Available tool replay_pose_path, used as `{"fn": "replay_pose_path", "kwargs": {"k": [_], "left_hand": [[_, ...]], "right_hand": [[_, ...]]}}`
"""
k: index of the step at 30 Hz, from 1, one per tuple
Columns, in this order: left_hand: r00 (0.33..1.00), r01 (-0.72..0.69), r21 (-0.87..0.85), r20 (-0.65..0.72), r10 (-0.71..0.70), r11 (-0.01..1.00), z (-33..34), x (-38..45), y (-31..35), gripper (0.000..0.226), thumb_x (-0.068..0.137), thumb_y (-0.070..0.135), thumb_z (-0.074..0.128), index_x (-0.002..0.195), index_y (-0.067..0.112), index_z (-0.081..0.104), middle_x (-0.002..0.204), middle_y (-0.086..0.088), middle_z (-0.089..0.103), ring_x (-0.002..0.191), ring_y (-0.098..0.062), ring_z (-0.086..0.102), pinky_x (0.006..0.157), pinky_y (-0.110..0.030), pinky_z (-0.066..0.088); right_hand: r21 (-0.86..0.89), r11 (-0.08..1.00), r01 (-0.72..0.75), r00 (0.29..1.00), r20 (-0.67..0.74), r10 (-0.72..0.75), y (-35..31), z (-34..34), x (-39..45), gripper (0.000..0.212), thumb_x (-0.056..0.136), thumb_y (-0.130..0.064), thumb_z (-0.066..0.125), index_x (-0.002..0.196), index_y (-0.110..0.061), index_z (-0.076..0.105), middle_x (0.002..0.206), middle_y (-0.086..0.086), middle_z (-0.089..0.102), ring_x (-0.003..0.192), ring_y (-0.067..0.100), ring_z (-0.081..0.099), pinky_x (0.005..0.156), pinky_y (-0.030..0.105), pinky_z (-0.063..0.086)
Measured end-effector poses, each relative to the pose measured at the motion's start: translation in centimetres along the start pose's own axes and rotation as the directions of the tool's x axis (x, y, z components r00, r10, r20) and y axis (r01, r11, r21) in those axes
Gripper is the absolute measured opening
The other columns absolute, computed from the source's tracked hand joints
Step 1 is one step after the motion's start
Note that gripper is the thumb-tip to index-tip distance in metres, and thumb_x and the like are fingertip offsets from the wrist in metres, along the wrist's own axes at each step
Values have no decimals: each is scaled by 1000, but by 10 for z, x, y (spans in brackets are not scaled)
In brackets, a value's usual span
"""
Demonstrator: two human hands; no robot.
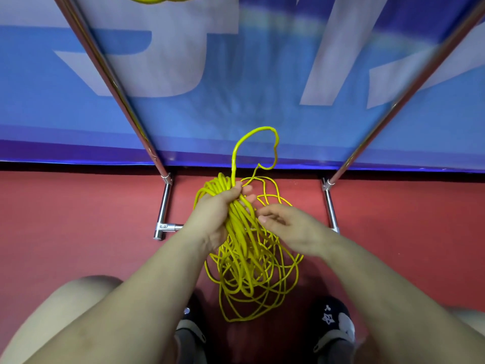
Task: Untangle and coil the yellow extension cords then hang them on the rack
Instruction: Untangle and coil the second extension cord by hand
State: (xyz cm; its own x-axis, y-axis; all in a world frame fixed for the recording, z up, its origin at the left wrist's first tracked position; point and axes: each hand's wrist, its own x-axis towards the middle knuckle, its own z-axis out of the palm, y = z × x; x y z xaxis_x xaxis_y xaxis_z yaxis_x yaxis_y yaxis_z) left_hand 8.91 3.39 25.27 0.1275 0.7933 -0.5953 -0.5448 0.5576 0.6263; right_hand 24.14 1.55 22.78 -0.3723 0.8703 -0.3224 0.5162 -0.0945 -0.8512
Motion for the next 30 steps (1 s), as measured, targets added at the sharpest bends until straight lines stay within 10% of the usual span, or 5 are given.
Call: {"fn": "replay_pose_path", "kwargs": {"k": [14,23,30], "left_hand": [[1000,-10,1,-20,10,1000,-7,1,6,14,96,4,45,90,9,56,73,-3,73,67,-12,70,58,-24,56],[957,-173,102,-217,192,980,-6,3,5,20,94,9,53,75,6,59,58,2,69,48,-9,64,52,-22,56],[917,-234,63,-317,242,970,-15,5,15,18,94,12,54,77,9,58,71,0,69,51,-7,64,61,-22,56]], "right_hand": [[291,957,-21,999,-34,33,-12,5,11,20,90,-2,54,85,-20,49,77,-5,51,63,-6,52,66,9,42],[-222,972,-71,997,-55,60,0,-9,6,30,90,-24,59,64,-26,43,62,-8,41,60,10,40,64,35,40],[-374,913,-165,986,-93,140,12,-21,-1,13,91,-8,52,96,-19,58,87,-3,58,84,22,58,80,35,48]]}}
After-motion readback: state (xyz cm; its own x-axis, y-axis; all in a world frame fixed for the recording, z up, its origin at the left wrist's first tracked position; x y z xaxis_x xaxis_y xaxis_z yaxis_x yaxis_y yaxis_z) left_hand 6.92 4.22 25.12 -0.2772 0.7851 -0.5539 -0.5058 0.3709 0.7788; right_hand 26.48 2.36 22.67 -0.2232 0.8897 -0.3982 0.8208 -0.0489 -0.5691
